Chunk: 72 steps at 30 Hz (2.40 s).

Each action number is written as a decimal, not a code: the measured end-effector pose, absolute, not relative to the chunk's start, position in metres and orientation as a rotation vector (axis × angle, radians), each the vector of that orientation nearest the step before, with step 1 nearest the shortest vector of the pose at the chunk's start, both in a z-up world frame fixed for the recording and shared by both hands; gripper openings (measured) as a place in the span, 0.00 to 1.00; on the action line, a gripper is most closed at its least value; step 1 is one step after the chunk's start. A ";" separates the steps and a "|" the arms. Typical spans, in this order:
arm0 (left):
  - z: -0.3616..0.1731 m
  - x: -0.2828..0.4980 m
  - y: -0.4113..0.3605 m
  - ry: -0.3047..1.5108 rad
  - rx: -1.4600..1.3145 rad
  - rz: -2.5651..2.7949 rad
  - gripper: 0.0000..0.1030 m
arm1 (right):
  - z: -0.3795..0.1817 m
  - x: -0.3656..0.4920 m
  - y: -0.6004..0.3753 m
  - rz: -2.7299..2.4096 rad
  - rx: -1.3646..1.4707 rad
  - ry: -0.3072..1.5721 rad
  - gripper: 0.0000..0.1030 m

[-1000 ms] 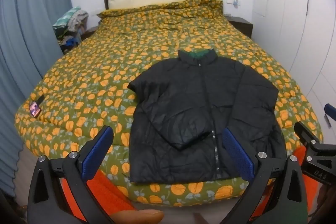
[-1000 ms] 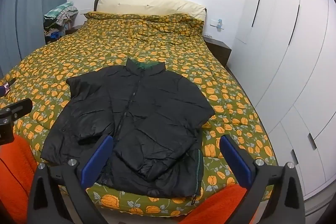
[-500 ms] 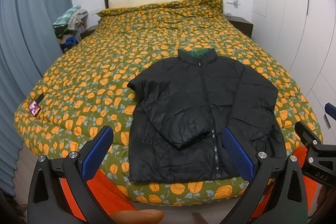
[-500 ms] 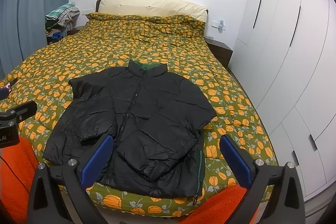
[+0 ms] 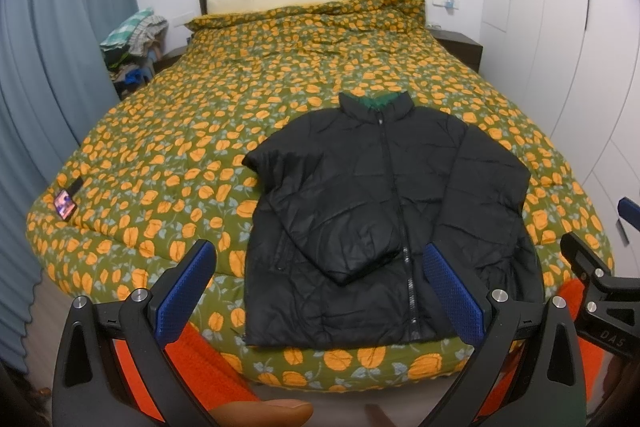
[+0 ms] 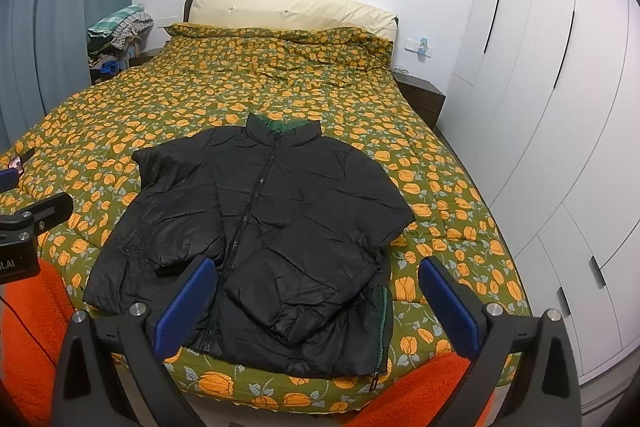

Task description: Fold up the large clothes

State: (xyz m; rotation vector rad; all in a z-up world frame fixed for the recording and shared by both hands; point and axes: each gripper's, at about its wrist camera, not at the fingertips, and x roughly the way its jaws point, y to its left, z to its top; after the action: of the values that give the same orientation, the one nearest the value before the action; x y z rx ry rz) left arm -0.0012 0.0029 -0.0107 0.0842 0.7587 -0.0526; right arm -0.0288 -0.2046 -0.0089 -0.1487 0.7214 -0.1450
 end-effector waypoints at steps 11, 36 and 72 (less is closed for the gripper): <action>-0.012 0.001 0.003 0.763 0.086 -0.050 1.00 | -0.009 -0.028 -0.202 -0.144 -0.150 0.724 1.00; -0.014 0.006 0.001 0.760 0.105 -0.028 1.00 | -0.012 -0.027 -0.197 -0.139 -0.154 0.731 1.00; -0.027 0.010 -0.002 0.771 0.148 -0.009 1.00 | -0.019 -0.015 -0.210 -0.204 -0.170 0.784 1.00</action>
State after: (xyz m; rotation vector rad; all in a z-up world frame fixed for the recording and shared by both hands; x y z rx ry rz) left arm 0.0099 -0.0022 -0.0274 0.1480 0.7713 -0.0091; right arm -0.0151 -0.2105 -0.0189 -0.1701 0.7839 -0.2035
